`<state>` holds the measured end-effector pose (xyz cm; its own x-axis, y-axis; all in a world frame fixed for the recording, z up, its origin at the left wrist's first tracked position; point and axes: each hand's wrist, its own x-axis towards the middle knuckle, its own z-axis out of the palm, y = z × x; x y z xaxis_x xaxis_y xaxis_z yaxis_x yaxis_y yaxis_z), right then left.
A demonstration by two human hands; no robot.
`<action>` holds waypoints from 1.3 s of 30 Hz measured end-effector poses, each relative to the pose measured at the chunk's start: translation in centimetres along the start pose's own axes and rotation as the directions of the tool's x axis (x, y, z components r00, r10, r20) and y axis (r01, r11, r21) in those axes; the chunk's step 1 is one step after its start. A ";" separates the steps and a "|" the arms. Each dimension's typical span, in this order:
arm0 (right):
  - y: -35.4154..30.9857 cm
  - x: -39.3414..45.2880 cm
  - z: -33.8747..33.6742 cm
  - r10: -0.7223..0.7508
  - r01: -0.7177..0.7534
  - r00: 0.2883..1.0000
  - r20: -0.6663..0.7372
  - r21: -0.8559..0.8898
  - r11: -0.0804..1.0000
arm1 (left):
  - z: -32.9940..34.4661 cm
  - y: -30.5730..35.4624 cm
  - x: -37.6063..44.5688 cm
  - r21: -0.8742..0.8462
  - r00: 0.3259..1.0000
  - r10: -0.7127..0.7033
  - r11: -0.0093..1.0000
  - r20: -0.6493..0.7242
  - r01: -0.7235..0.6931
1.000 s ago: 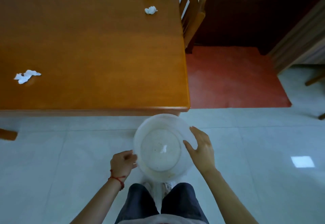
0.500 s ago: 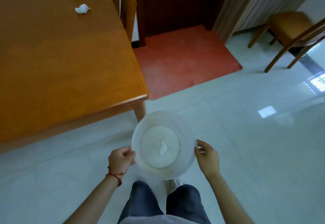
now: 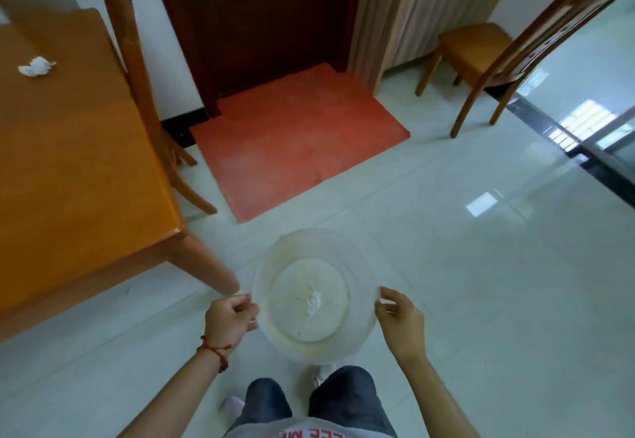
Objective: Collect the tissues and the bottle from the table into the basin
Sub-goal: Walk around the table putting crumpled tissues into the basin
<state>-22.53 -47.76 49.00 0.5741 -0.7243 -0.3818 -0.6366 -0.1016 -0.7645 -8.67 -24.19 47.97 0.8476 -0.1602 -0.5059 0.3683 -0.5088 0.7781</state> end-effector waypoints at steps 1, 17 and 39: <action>0.1 0.7 -0.8 0.006 -0.006 1.000 -0.007 0.007 1.000 | 1.0 0.7 0.4 0.006 1.000 0.007 1.000 0.004 -0.007; -7.9 15.1 0.5 -0.054 0.054 0.996 0.073 0.003 0.999 | 2.9 9.6 10.8 -0.099 0.999 -0.049 0.994 -0.018 0.047; -29.1 38.7 11.5 -0.236 0.306 0.898 0.372 -0.142 0.941 | -2.4 21.6 31.1 -0.221 0.930 -0.186 0.968 -0.317 0.118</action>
<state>24.12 -64.93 50.47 0.8572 -0.3725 -0.3556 -0.4965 -0.4146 -0.7626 26.57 -38.12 49.89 0.8409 0.2139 -0.4971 0.5411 -0.3247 0.7757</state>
